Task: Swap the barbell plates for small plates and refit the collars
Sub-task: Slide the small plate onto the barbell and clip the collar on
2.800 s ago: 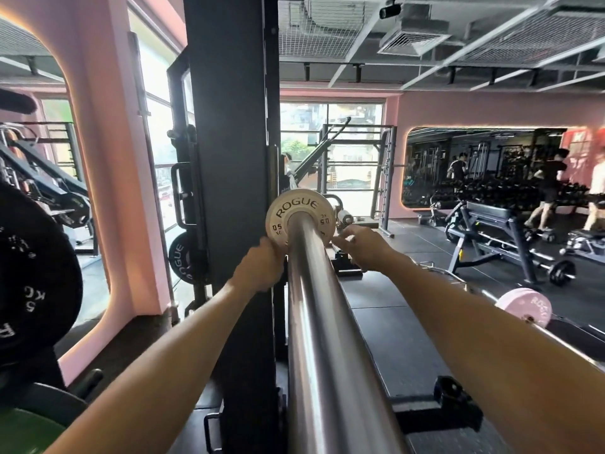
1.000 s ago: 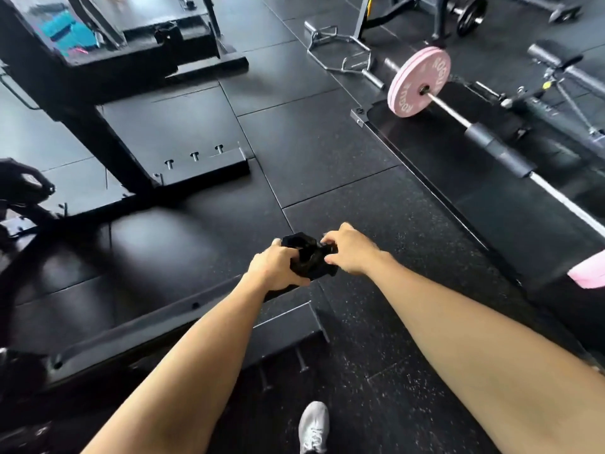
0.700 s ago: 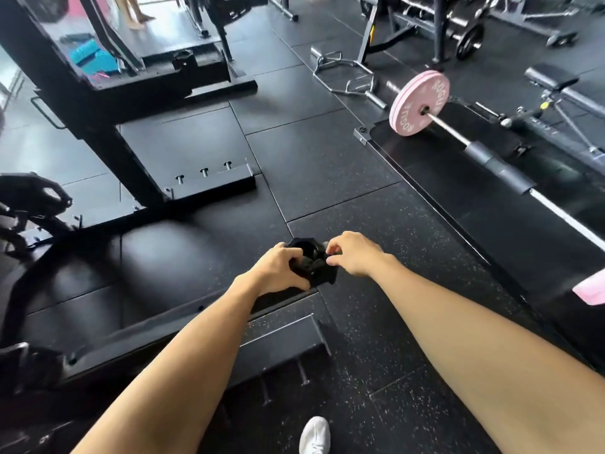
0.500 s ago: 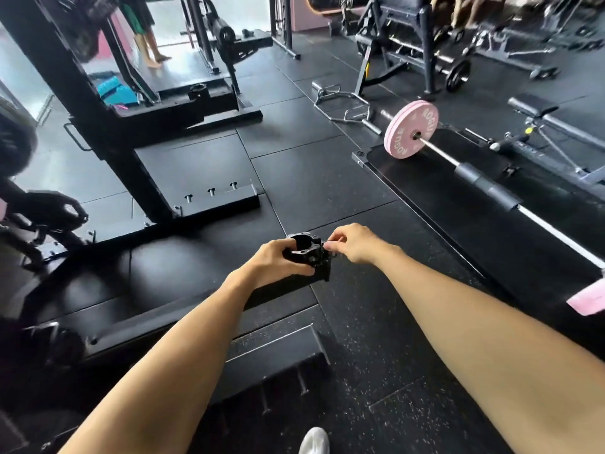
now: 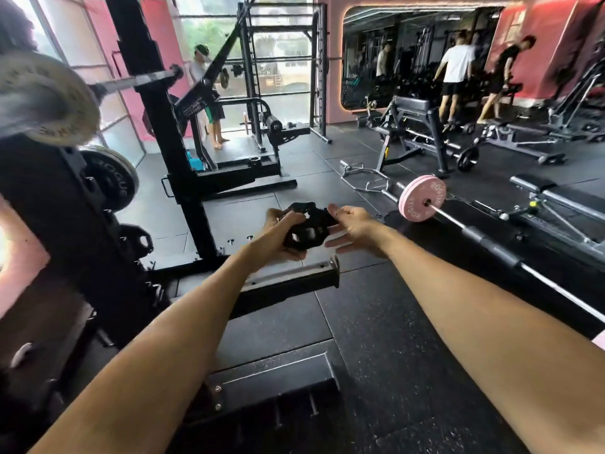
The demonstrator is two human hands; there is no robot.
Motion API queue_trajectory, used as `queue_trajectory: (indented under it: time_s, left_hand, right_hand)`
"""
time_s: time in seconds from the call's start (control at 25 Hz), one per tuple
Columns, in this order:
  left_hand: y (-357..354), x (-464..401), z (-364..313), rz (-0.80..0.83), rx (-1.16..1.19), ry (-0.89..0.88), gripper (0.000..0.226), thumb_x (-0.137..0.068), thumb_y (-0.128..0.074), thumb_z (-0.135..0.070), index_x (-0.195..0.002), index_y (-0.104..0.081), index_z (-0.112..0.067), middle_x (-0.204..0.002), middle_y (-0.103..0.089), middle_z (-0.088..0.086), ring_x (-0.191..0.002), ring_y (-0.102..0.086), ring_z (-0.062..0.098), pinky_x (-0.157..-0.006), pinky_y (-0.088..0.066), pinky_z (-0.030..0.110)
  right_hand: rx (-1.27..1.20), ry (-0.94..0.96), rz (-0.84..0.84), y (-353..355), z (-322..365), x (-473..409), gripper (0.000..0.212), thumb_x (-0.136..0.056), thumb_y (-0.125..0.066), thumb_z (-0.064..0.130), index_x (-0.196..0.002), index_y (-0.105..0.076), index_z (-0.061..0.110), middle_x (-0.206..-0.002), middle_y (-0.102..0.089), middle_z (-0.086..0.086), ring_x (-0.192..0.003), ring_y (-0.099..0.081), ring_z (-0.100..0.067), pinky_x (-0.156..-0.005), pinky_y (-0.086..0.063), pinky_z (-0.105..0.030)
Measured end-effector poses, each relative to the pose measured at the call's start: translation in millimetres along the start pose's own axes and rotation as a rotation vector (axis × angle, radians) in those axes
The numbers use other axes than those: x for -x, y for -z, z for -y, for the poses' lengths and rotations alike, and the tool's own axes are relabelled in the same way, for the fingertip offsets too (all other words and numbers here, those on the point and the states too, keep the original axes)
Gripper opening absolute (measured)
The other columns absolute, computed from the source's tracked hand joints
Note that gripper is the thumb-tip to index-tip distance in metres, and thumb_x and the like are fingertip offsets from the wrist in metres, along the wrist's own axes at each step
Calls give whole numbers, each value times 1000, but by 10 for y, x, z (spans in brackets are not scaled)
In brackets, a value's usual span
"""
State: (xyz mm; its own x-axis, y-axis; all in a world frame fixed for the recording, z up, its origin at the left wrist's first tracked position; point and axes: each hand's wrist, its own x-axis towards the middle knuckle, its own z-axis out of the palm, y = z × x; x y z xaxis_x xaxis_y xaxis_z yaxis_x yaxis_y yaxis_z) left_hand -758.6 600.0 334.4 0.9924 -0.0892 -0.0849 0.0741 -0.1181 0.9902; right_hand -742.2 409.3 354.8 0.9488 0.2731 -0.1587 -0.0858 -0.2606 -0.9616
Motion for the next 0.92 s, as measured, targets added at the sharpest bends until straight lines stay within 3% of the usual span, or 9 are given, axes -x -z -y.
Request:
queue_trajectory:
  time_s: [0.08,0.2,0.36,0.48,0.6,0.68,0.76,0.88,0.92]
  left_hand:
    - [98,370,-273,-44,-14,-20,74,-78,-60,-59,-125,-26,-14,-92,-62,21,-70,-67,41,-76,-57,54]
    - [296,884,-580,-34,-119,-33,85,-79,-45,-79,-125,-30,-8,-77,-64,20,-60,-65,30,-59,-55,36]
    - [597,1654,-827,-15,-108,-94,97,-85,-24,-80,-116,-52,8,-66,-60,17,-52,-58,21,-51,-47,25]
    - [760,2233,-917,-26,-93,-123,90,-86,-20,-78,-104,-58,2,-63,-59,16,-49,-55,19,-47,-44,23]
    - [899,2770,-981,-45,-107,-134,98,-85,-18,-80,-111,-53,8,-57,-59,13,-44,-54,17,-45,-43,22]
    - [1006,3091,-1029,-67,-127,-134,117,-77,-21,-87,-132,-37,15,-55,-61,13,-43,-55,18,-43,-44,22]
    - [1080,3389,-1077,-80,-134,-148,125,-69,-26,-89,-144,-18,10,-55,-63,14,-43,-56,20,-43,-45,23]
    - [1119,3732,-1140,-97,-89,-178,93,-86,-24,-77,-145,-15,-6,-55,-64,13,-44,-58,21,-46,-48,25]
    - [1139,3855,-1171,-107,-69,-179,87,-91,-23,-73,-143,-19,-3,-56,-64,14,-44,-59,21,-45,-48,25]
  right_hand:
    - [17,63,-2,-191,318,342,40,-100,-38,45,-112,-51,9,-111,-64,-18,-91,-68,-37,-77,-55,-41]
    - [38,116,-17,-457,679,772,50,-100,-39,45,-123,-48,1,-105,-65,-20,-86,-69,-38,-78,-57,-46]
    - [31,201,-63,-899,1042,1412,50,-98,-47,43,-122,-51,0,-99,-69,-22,-81,-72,-36,-82,-58,-47]
    - [-2,234,-128,-1286,1189,1902,45,-97,-49,40,-120,-52,1,-89,-71,-21,-78,-73,-36,-78,-60,-45]
    - [-22,269,-198,-1659,1297,2354,39,-98,-47,32,-117,-53,-1,-85,-69,-23,-78,-71,-40,-78,-59,-48]
    - [-54,289,-225,-1878,1372,2648,35,-99,-45,28,-116,-53,-1,-80,-68,-23,-73,-71,-40,-71,-60,-45]
    - [-64,302,-246,-2035,1440,2898,33,-99,-44,26,-116,-53,0,-78,-66,-24,-70,-70,-40,-64,-60,-42]
    - [-49,322,-245,-2193,1569,3173,33,-98,-44,26,-115,-54,-1,-92,-67,-34,-72,-70,-44,-61,-59,-40]
    - [-52,329,-241,-2247,1622,3253,32,-97,-45,26,-113,-54,-1,-93,-67,-34,-69,-70,-43,-60,-59,-40]
